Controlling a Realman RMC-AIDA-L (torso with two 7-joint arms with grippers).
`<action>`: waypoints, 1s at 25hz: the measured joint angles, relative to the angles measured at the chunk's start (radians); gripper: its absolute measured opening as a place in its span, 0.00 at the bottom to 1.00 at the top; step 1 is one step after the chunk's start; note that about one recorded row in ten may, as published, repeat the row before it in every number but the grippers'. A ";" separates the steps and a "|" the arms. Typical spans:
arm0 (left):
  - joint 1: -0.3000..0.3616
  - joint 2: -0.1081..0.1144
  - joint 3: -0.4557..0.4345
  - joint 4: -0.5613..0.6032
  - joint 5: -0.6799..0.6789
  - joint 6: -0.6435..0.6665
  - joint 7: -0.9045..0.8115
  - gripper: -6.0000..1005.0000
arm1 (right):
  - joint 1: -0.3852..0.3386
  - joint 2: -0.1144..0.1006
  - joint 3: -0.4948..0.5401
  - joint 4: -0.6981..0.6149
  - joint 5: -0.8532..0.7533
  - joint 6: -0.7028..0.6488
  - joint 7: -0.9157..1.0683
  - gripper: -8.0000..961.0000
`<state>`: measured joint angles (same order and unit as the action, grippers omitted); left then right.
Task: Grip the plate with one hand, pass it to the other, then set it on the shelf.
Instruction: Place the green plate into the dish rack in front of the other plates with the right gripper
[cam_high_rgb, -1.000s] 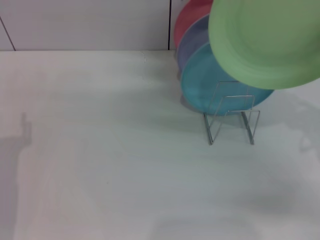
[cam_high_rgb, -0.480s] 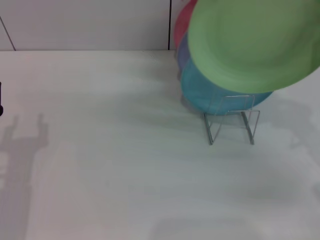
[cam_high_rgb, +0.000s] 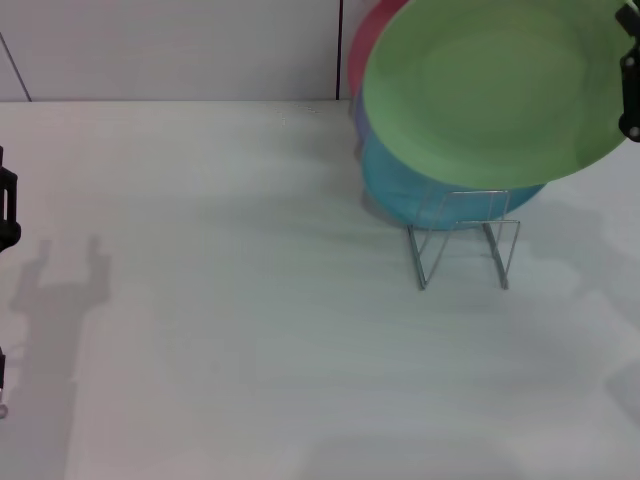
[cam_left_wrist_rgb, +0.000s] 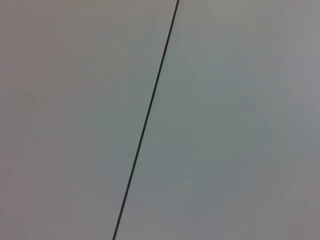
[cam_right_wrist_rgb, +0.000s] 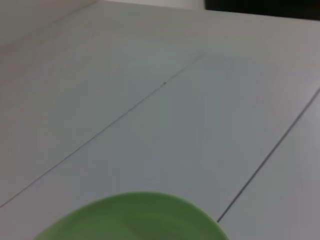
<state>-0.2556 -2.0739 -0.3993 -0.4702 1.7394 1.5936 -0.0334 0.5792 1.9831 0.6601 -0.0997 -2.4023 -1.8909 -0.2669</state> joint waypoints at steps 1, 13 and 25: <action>0.000 0.000 0.000 0.000 0.000 0.000 0.000 0.58 | 0.000 0.000 0.000 0.000 0.000 0.000 0.000 0.03; -0.003 -0.002 0.027 -0.030 0.000 -0.006 -0.014 0.58 | 0.051 -0.027 -0.152 -0.100 0.004 -0.001 -0.071 0.03; -0.004 -0.005 0.042 -0.059 0.000 -0.010 -0.014 0.57 | 0.086 -0.081 -0.226 -0.150 0.008 0.007 0.045 0.03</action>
<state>-0.2593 -2.0785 -0.3578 -0.5293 1.7395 1.5833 -0.0470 0.6652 1.9024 0.4344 -0.2500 -2.3946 -1.8839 -0.2223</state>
